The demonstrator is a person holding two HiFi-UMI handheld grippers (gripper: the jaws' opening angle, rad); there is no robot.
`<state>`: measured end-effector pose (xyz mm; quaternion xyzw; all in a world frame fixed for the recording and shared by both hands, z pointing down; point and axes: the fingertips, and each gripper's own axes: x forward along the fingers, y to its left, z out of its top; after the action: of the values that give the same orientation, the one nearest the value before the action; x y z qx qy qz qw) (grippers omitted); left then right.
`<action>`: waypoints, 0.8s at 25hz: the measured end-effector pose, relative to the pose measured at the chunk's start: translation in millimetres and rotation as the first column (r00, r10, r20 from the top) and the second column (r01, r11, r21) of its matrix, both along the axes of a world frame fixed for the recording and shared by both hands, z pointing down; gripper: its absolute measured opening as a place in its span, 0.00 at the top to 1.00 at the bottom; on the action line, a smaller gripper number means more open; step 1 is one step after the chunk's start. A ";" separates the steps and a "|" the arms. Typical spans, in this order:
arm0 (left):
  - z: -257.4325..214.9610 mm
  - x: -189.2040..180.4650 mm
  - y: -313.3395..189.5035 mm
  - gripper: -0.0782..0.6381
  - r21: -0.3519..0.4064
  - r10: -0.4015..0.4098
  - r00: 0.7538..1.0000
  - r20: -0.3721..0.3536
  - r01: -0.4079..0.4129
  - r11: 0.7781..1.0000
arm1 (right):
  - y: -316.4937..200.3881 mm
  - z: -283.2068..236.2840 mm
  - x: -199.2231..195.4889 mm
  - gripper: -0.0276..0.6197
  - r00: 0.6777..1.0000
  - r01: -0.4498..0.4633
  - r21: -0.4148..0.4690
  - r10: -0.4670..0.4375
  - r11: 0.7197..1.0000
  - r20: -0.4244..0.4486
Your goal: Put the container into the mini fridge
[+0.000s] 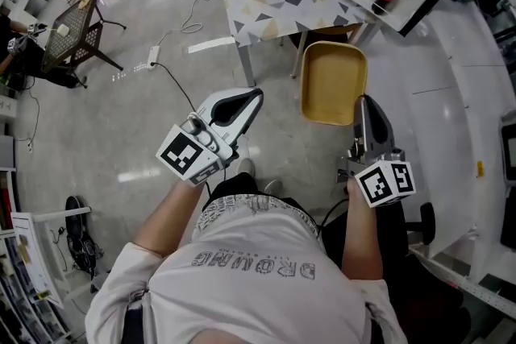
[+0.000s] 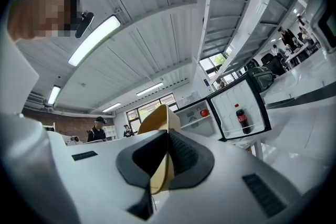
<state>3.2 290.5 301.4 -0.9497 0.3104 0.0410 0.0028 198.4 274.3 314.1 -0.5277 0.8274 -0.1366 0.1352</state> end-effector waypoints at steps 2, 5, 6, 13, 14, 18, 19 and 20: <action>1.3 2.2 -7.2 0.88 -0.001 -0.005 1.000 -0.003 0.005 1.000 | -7.1 1.2 2.8 0.94 1.000 0.003 -0.002 -0.003 1.000 -0.002; 5.0 4.3 -19.7 0.88 -0.003 -0.010 1.000 -0.006 0.010 1.000 | -18.5 2.9 5.8 0.94 1.000 0.005 -0.002 -0.005 1.000 -0.006; 6.3 4.6 -24.3 0.88 -0.005 -0.011 1.000 -0.008 0.011 1.000 | -22.6 3.4 6.7 0.94 1.000 0.004 -0.003 -0.005 1.000 -0.008; 15.0 7.8 -68.6 0.88 -0.013 -0.016 1.000 -0.022 0.015 1.000 | -64.6 12.0 11.9 0.94 1.000 0.002 -0.017 -0.002 1.000 -0.019; 16.7 7.9 -76.2 0.88 -0.014 -0.016 1.000 -0.023 0.016 1.000 | -71.8 13.6 12.5 0.94 1.000 0.001 -0.019 -0.001 1.000 -0.020; 21.1 6.1 -110.2 0.88 -0.020 -0.014 1.000 -0.026 0.013 1.000 | -105.0 17.3 12.7 0.94 1.000 -0.006 -0.026 0.005 1.000 -0.024; 21.8 4.6 -119.7 0.88 -0.021 -0.014 1.000 -0.026 0.013 1.000 | -114.3 17.7 11.8 0.94 1.000 -0.008 -0.027 0.007 1.000 -0.024; 22.4 2.7 -129.5 0.88 -0.022 -0.014 1.000 -0.028 0.013 1.000 | -124.0 18.0 10.7 0.94 1.000 -0.010 -0.027 0.009 1.000 -0.025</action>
<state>5.9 161.0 323.9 -0.9469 0.3173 0.0509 -0.0118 209.1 150.3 332.1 -0.5350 0.8246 -0.1409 0.1185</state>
